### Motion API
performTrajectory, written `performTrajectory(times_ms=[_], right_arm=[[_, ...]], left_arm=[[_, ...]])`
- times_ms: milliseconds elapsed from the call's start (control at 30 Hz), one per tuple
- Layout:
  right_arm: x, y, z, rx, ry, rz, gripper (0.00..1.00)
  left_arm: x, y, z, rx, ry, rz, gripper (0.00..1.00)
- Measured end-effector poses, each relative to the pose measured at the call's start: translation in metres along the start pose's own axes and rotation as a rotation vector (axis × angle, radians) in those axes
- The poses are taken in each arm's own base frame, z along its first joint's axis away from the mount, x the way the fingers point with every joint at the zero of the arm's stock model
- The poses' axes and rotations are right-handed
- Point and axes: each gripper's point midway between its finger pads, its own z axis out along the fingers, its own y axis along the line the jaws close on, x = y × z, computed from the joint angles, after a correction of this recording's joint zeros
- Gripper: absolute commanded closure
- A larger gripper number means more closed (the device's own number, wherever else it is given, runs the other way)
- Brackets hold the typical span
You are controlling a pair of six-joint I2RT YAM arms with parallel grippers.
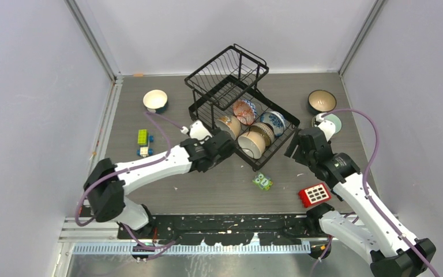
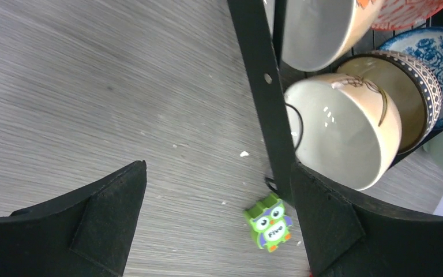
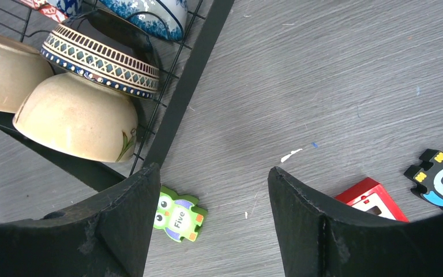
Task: Unload the bowls from the dish rack
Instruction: Adjust the dish rack at the center of the board.
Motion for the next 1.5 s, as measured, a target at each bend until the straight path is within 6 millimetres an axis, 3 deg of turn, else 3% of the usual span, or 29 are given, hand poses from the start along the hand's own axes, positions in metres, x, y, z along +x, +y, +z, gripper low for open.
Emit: performTrajectory(times_ms=[300, 567, 933, 1200, 1500], right_arm=[[-0.003, -0.001, -0.005, -0.013, -0.017, 0.003, 0.27], [-0.007, 0.0, -0.011, -0.035, -0.036, 0.011, 0.27], [-0.001, -0.002, -0.014, -0.058, -0.033, 0.017, 0.27], [0.002, -0.003, -0.013, -0.054, -0.024, 0.013, 0.28], [0.0, -0.004, -0.016, -0.062, -0.034, 0.018, 0.27]], left_arm=[[0.04, -0.032, 0.019, -0.025, 0.056, -0.086, 0.19], [0.055, -0.032, 0.04, -0.077, 0.059, -0.109, 0.24], [0.059, -0.051, 0.05, -0.048, 0.053, -0.122, 0.25], [0.066, -0.047, 0.068, -0.079, 0.048, -0.108, 0.39], [0.057, -0.048, 0.076, -0.068, 0.033, -0.142, 0.5]])
